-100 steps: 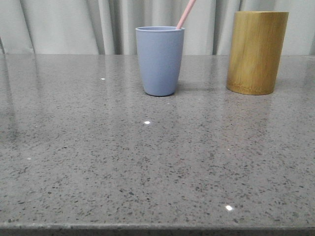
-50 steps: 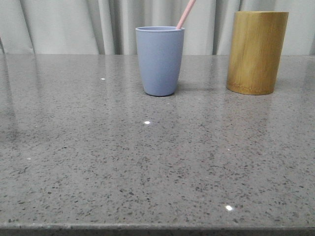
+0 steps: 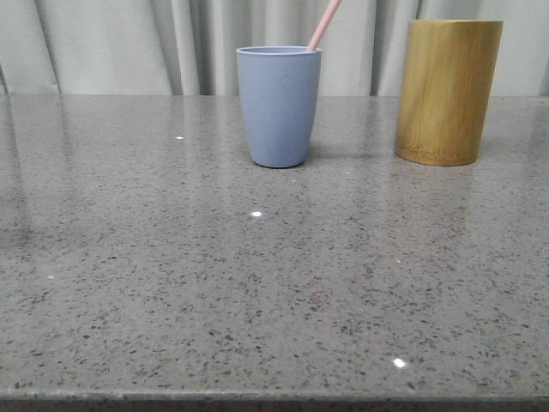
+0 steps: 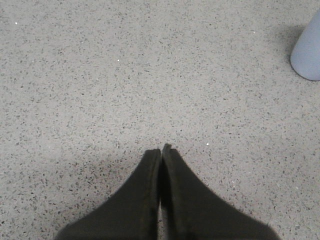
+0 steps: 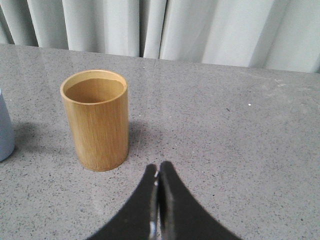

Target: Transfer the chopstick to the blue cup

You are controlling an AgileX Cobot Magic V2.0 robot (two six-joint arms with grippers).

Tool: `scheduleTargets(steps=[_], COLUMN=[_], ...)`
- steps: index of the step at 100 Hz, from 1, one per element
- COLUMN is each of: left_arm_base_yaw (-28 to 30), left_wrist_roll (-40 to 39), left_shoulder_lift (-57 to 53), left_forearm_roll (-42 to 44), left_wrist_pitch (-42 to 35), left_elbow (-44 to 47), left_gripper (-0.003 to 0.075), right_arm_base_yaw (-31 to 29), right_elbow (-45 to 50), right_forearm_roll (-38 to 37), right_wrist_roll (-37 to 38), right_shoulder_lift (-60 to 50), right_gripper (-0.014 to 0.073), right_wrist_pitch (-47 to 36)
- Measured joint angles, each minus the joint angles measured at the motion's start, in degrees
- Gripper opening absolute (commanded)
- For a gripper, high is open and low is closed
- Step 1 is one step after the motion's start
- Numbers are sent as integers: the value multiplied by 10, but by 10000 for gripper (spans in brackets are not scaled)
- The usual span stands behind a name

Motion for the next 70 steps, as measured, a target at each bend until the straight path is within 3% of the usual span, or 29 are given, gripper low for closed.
scheduleTargets(steps=[15, 30, 53, 70], left_arm_base_yaw=[0, 0, 0, 0], left_wrist_roll=[0, 0, 0, 0], left_shoulder_lift=[-17, -86, -259, -399], left_forearm_roll=[2, 4, 19, 32], left_wrist_pitch=[-29, -134, -336, -426], left_elbow=[25, 102, 326, 478], left_gripper=[-19, -19, -19, -19], right_arm_base_yaw=[0, 0, 0, 0], right_elbow=[0, 0, 0, 0], right_forearm_roll=[0, 0, 0, 0], right_wrist_roll=[0, 0, 0, 1], right_shoulder_lift=[0, 0, 0, 0], right_gripper=[-67, -67, -67, -67], right_wrist_pitch=[0, 0, 0, 0])
